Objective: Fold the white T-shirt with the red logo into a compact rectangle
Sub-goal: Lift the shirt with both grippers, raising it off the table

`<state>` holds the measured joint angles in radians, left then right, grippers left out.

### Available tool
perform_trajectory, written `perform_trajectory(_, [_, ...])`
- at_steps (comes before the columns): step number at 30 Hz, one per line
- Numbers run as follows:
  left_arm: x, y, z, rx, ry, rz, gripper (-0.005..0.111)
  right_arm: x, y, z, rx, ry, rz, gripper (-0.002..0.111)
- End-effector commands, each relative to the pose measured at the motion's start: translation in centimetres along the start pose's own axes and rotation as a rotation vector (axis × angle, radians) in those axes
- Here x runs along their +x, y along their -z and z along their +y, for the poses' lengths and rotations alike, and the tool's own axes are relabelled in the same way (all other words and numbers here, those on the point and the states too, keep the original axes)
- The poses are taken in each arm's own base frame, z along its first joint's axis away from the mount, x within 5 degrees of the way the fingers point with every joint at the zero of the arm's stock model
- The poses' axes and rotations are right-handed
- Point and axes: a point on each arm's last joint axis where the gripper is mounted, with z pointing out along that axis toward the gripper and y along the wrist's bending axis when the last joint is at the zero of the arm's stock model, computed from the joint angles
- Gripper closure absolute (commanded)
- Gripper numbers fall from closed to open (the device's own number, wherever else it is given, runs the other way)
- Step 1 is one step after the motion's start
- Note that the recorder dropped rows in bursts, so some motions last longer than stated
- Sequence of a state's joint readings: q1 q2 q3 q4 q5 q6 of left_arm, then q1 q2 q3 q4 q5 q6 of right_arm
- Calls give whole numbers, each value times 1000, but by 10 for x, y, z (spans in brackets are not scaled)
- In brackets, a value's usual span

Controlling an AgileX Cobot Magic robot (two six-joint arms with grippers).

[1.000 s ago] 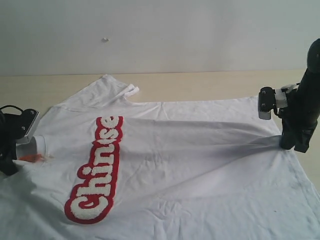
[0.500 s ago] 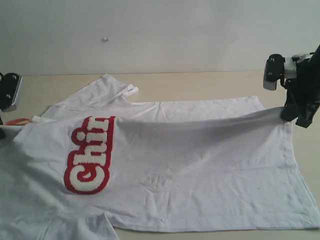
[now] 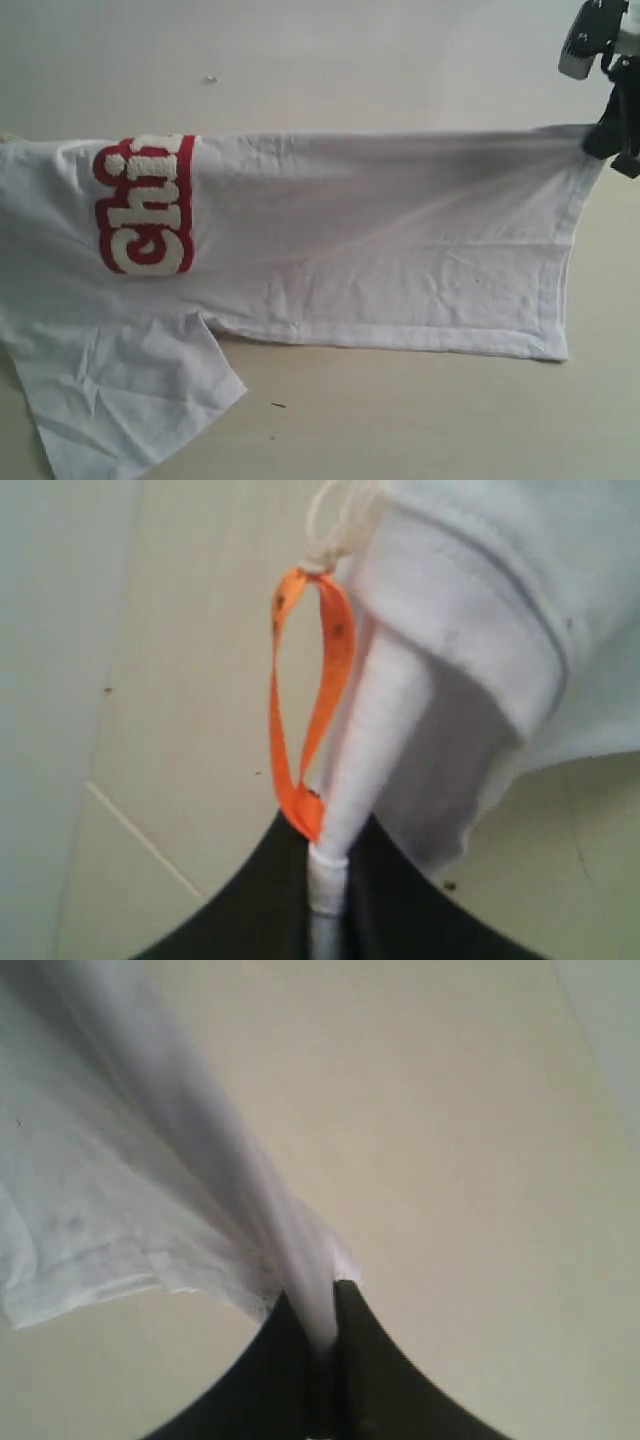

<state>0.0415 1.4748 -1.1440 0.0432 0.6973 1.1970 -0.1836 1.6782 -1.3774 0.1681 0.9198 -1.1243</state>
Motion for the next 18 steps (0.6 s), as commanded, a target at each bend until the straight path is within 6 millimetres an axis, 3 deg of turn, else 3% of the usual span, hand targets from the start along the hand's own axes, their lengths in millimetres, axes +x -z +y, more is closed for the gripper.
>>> perform_trajectory(1, [5, 36, 7, -138, 50, 6, 107, -2, 38, 3, 83, -33, -42, 108])
perform_trajectory(6, [10, 74, 8, -256, 137, 4, 107, -4, 74, 10, 157, -117, -100, 108])
perform_trajectory(18, [26, 154, -11, -427, 264, -7, 107, 0, 147, 39, 247, -200, -216, 108])
